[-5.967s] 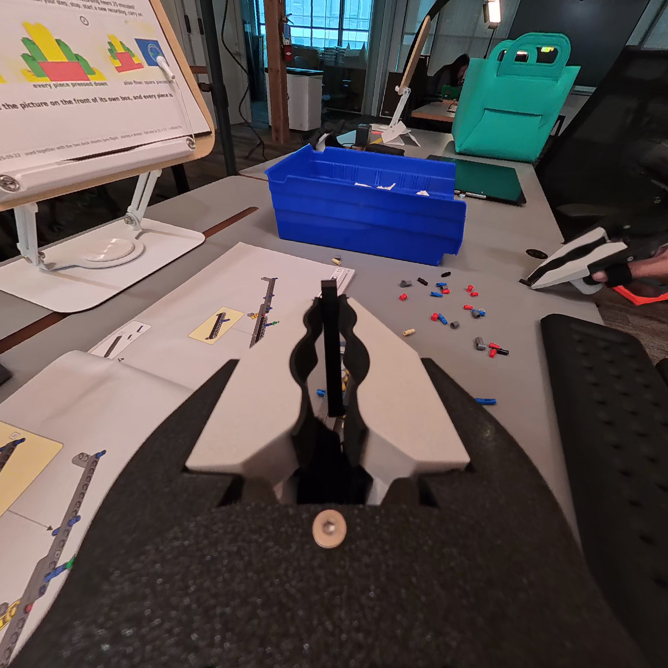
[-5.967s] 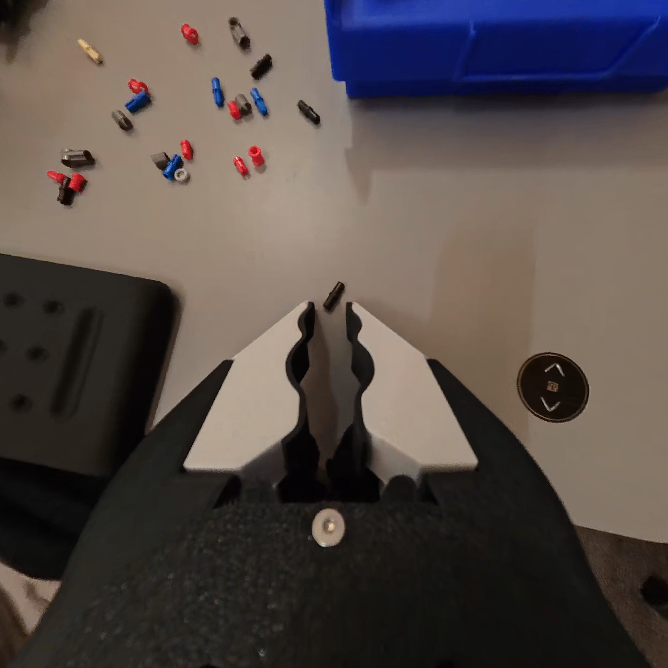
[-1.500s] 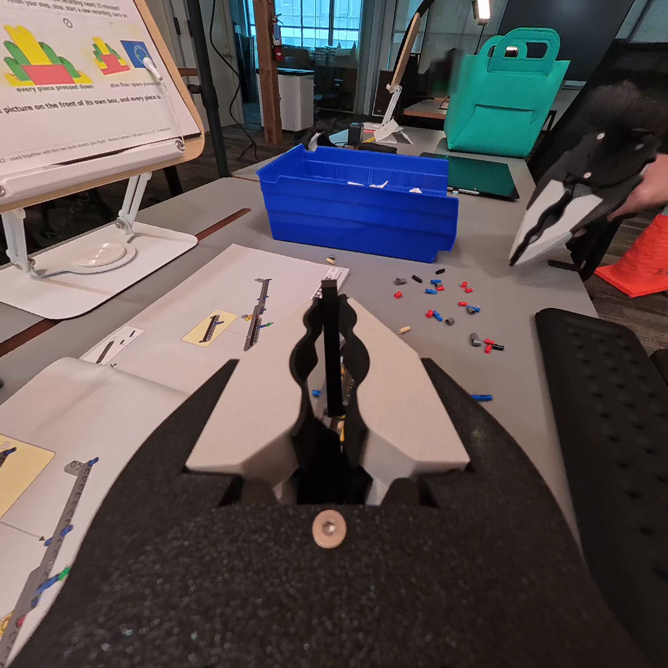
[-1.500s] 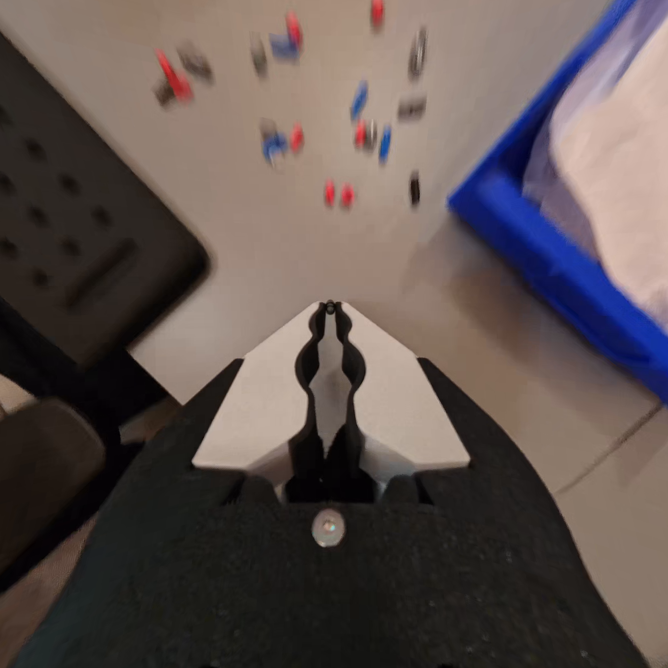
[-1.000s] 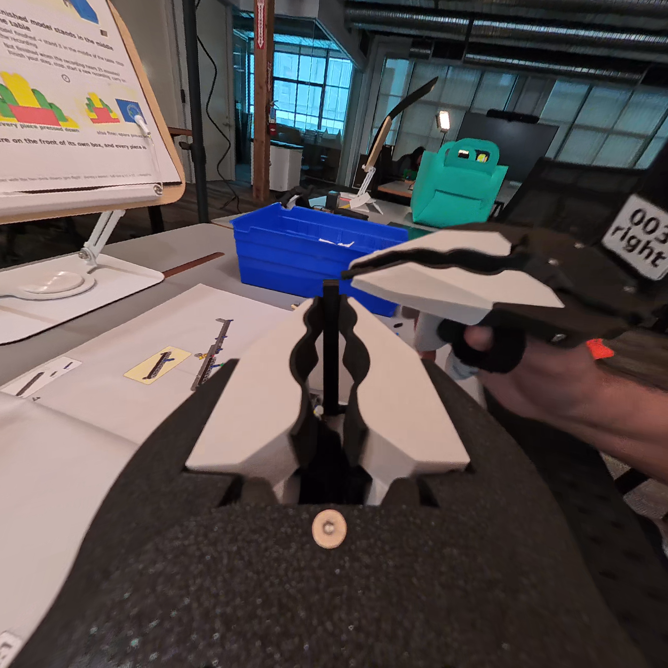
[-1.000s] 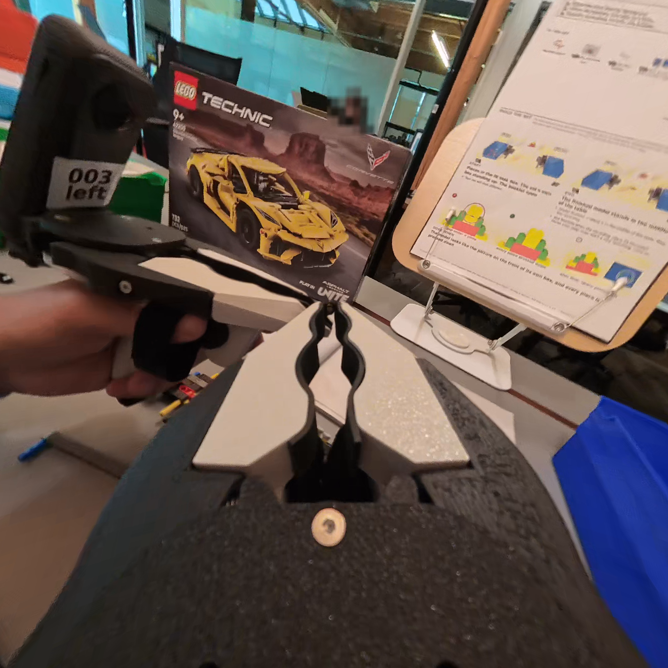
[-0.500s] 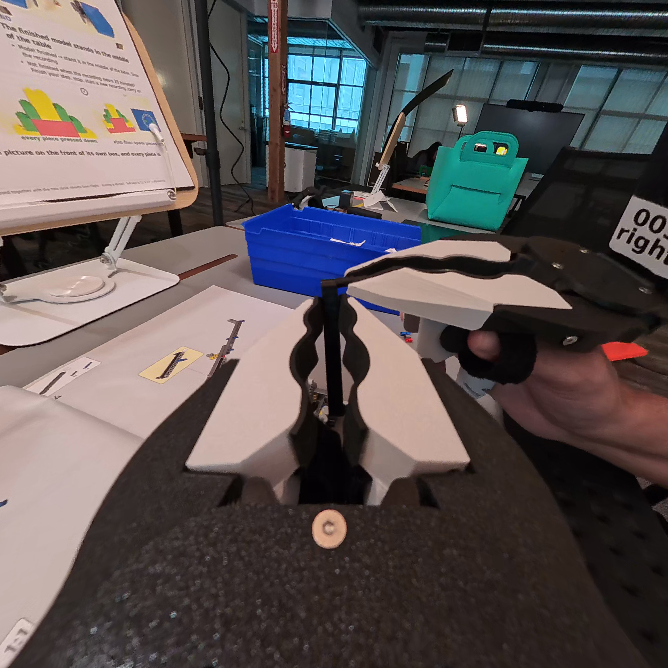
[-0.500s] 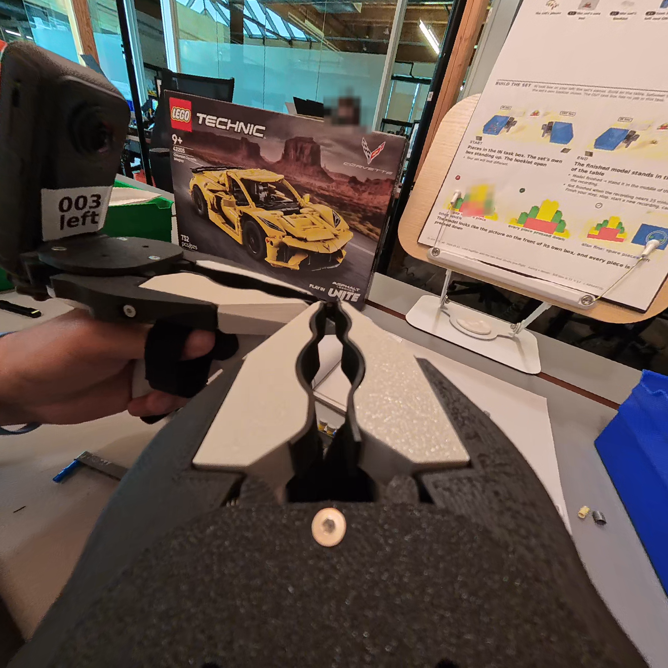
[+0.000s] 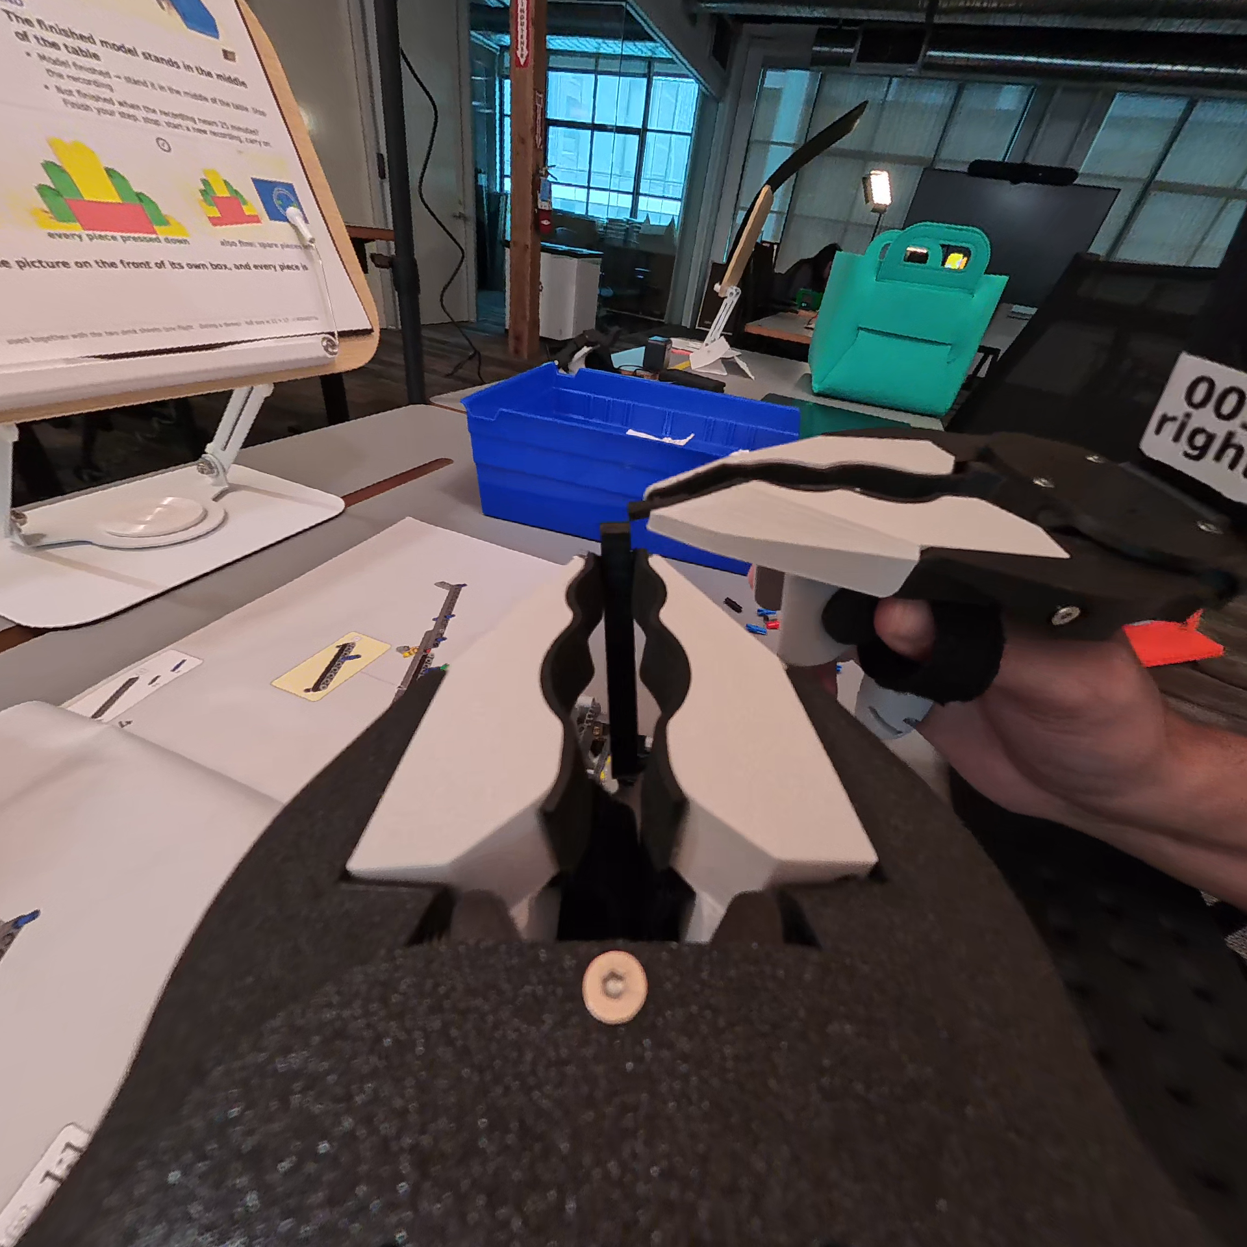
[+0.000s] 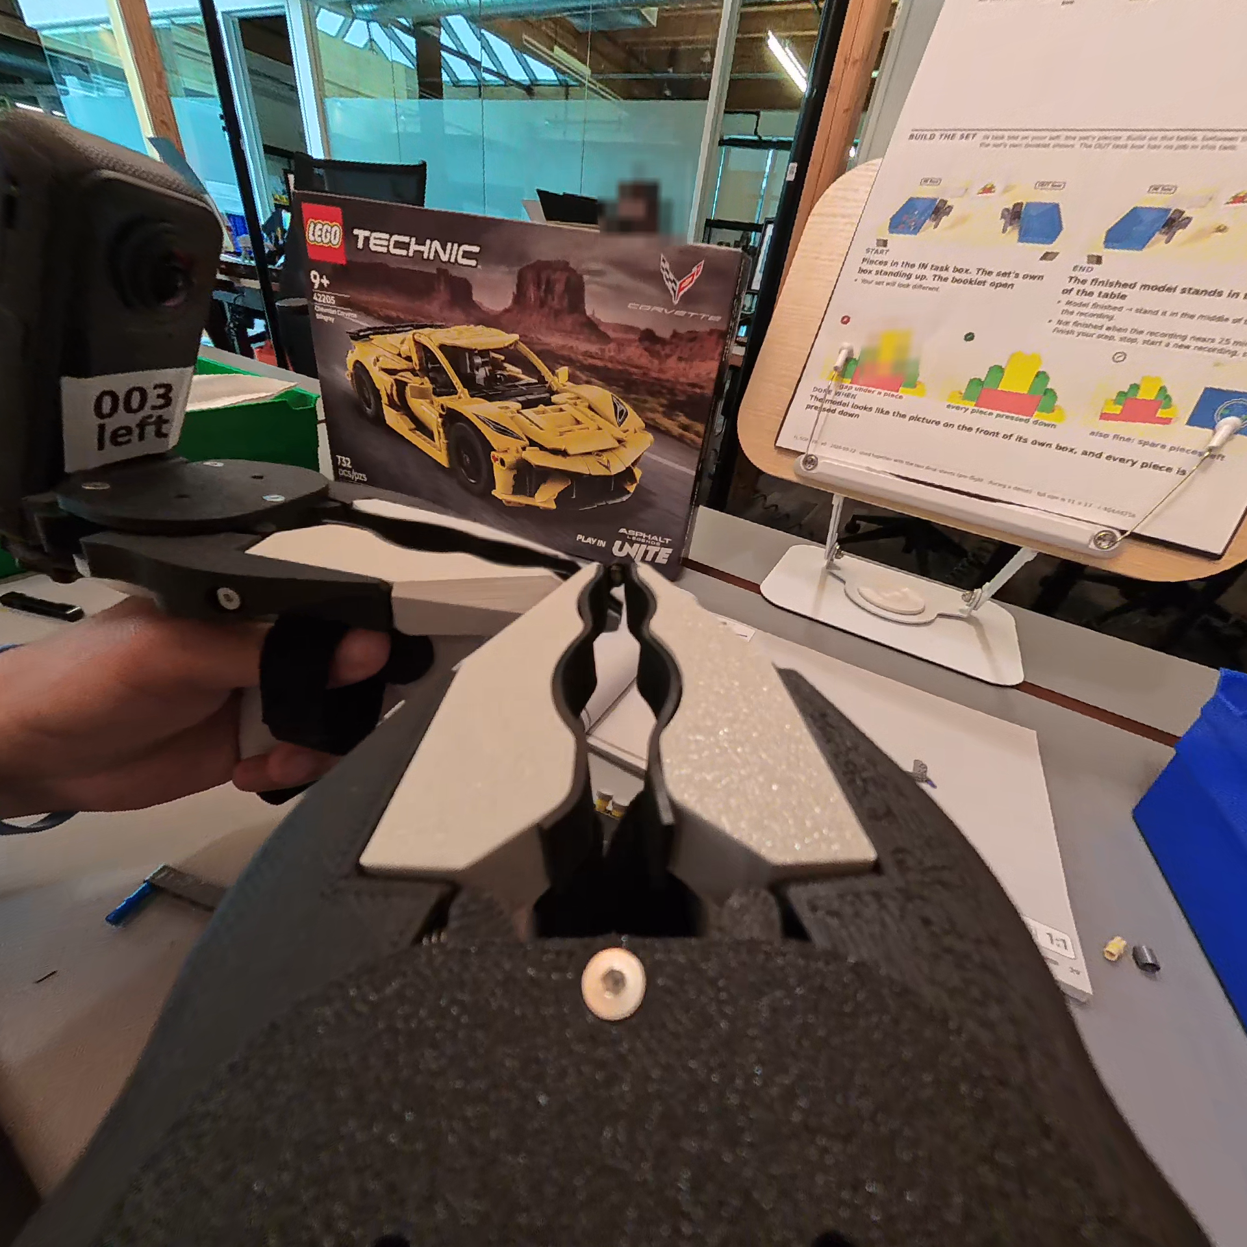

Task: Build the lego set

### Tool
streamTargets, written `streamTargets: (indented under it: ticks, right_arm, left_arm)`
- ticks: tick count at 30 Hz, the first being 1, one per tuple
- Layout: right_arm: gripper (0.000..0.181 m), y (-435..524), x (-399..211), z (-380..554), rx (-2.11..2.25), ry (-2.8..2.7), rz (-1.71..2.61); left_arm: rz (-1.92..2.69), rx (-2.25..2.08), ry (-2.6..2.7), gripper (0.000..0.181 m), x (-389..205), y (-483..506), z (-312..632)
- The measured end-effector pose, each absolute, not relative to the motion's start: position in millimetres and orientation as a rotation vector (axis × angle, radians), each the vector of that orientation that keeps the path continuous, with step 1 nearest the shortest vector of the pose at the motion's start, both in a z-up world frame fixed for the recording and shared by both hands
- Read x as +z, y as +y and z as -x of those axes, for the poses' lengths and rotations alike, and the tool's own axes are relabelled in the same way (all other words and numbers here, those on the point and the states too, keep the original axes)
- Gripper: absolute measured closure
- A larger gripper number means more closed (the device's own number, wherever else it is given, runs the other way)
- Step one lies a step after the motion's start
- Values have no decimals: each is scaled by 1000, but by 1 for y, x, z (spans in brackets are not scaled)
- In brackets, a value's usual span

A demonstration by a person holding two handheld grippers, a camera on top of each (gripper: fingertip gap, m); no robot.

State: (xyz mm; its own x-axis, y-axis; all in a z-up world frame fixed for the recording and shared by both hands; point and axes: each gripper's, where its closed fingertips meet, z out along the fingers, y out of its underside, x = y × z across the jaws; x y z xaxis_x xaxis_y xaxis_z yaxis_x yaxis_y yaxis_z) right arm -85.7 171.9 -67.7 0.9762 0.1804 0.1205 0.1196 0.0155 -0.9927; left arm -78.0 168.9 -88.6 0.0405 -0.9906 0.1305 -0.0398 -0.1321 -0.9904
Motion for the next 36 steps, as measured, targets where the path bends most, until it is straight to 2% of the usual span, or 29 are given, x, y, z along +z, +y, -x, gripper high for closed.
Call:
streamTargets:
  ticks: [16, 23, 36]
  right_arm:
    - [178, 170, -73, 89, 153, -193, 1603]
    - [179, 164, -57, 94, 223, -163, 1395]
    - [179, 162, -62, 95, 228, -199, 1438]
  left_arm:
    - [1322, -1204, 1165, 174, -89, 168, 78]
    - [1269, -1303, 1054, 174, -72, 161, 80]
    - [1105, -874, 1186, 174, -76, 164, 82]
